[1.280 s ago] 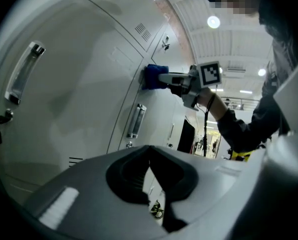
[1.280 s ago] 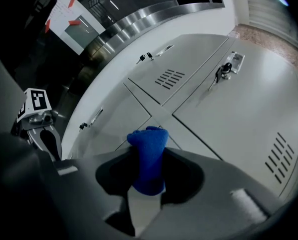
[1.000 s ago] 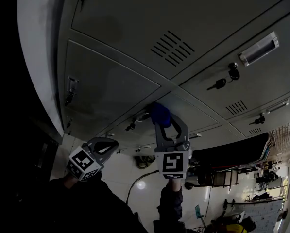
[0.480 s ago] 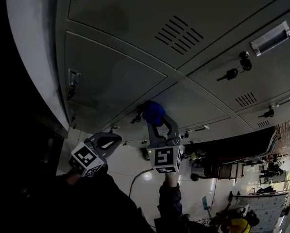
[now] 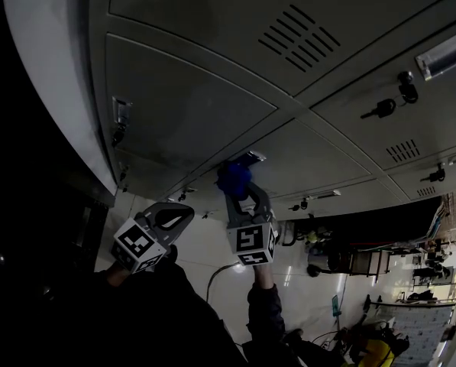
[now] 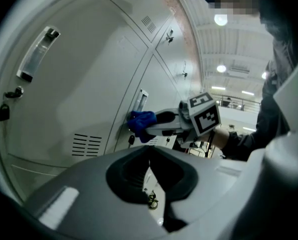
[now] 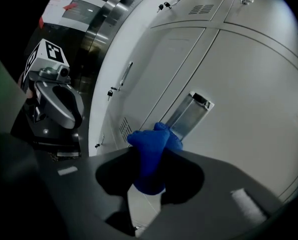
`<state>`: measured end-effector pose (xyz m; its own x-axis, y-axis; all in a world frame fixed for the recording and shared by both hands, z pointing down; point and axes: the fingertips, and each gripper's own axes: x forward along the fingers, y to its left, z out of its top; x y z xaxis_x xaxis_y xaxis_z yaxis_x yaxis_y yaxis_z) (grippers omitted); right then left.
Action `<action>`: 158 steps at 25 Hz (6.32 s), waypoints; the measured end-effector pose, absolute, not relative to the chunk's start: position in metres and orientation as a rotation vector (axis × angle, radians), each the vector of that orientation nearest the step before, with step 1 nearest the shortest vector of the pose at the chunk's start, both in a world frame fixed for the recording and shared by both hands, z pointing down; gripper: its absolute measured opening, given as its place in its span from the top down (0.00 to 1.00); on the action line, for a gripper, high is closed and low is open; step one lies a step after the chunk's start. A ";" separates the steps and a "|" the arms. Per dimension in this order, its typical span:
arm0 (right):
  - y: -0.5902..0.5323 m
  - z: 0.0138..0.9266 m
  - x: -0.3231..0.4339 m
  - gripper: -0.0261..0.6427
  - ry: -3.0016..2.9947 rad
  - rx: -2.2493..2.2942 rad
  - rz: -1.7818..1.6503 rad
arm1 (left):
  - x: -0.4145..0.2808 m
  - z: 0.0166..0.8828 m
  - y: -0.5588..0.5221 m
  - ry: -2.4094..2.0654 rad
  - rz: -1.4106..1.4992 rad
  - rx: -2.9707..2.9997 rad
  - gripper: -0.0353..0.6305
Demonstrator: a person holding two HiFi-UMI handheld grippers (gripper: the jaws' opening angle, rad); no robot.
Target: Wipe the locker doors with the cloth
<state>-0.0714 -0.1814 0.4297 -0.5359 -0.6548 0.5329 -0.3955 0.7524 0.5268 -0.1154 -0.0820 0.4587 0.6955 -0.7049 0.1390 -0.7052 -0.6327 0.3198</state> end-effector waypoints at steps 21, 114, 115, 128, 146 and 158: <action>-0.162 0.488 -0.086 0.78 -2.242 0.844 -0.627 | -0.133 0.477 -0.059 -1.143 0.094 2.508 0.98; -0.207 0.312 -0.033 0.78 -2.125 1.092 -0.866 | -0.094 0.464 -0.076 -1.014 0.081 2.590 0.98; -0.207 0.316 -0.033 0.78 -2.130 1.088 -0.855 | -0.094 0.465 -0.076 -1.014 0.083 2.588 0.98; -0.208 0.371 -0.034 0.78 -2.154 1.032 -0.756 | -0.095 0.471 -0.075 -1.027 0.102 2.567 0.98; -0.212 0.502 -0.035 0.77 -2.141 0.861 -0.560 | -0.103 0.475 -0.067 -1.070 0.137 2.540 0.98; -0.212 0.576 -0.038 0.77 -2.121 0.795 -0.499 | -0.104 0.479 -0.059 -1.091 0.187 2.522 0.98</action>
<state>-0.0377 -0.2119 0.5762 -0.4830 -0.6847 0.5459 -0.3692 0.7245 0.5820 -0.1045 -0.0585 0.4793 0.6887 -0.6732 0.2694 -0.7245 -0.6234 0.2942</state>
